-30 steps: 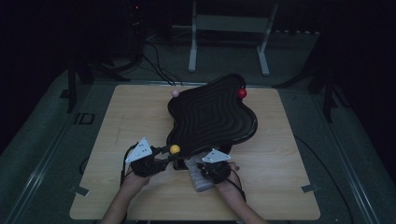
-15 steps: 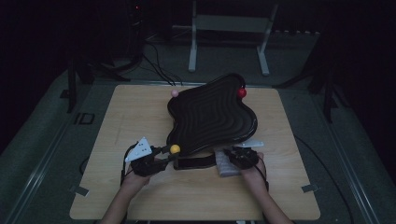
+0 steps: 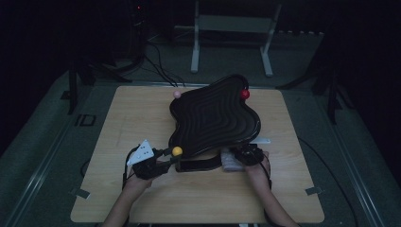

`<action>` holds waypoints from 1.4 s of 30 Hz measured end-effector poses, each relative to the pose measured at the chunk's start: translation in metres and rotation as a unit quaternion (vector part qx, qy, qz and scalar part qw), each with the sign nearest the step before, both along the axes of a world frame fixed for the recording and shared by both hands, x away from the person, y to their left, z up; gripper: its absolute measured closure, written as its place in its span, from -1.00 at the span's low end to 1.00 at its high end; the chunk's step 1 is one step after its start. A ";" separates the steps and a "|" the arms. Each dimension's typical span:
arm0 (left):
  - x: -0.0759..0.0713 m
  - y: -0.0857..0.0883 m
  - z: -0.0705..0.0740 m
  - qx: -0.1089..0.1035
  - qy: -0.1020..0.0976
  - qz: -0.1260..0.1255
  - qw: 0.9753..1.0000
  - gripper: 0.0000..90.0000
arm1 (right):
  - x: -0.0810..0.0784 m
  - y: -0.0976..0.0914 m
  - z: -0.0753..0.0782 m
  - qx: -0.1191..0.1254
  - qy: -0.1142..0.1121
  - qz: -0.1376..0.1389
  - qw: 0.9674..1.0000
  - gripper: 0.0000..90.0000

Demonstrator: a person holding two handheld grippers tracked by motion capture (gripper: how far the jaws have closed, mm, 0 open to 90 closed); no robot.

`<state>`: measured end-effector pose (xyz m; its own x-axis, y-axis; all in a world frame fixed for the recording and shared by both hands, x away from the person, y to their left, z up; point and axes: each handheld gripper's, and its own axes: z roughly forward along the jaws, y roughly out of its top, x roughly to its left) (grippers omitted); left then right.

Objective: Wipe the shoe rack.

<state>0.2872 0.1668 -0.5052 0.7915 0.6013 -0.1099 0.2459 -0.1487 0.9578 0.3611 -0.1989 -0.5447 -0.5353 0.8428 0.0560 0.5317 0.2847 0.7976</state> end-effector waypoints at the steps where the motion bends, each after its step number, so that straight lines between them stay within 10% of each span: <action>1: 0.000 0.000 0.000 0.000 0.000 0.000 1.000 0.34 | -0.003 0.000 0.000 0.002 0.004 0.002 1.000 0.64; 14: 0.000 0.000 0.001 0.002 0.001 0.002 1.000 0.34 | -0.037 0.003 -0.001 0.024 0.030 0.063 0.997 0.64; 19: 0.000 0.000 0.001 0.003 0.000 0.001 1.000 0.34 | -0.039 -0.033 0.035 0.067 -0.040 0.036 0.996 0.64; 23: 0.000 0.000 0.001 0.004 0.000 0.002 1.000 0.34 | -0.042 -0.065 0.066 0.042 -0.082 -0.010 0.996 0.64; 28: 0.000 0.000 0.002 0.005 0.000 0.001 1.000 0.34 | -0.048 -0.095 0.109 0.056 -0.142 -0.052 0.987 0.64; 35: 0.000 0.000 0.001 0.004 0.000 0.001 1.000 0.34 | -0.054 -0.098 0.164 0.114 -0.193 -0.007 0.974 0.64; 42: 0.001 0.000 0.001 0.003 0.002 0.001 1.000 0.34 | -0.049 -0.076 0.158 0.083 -0.180 0.031 0.980 0.65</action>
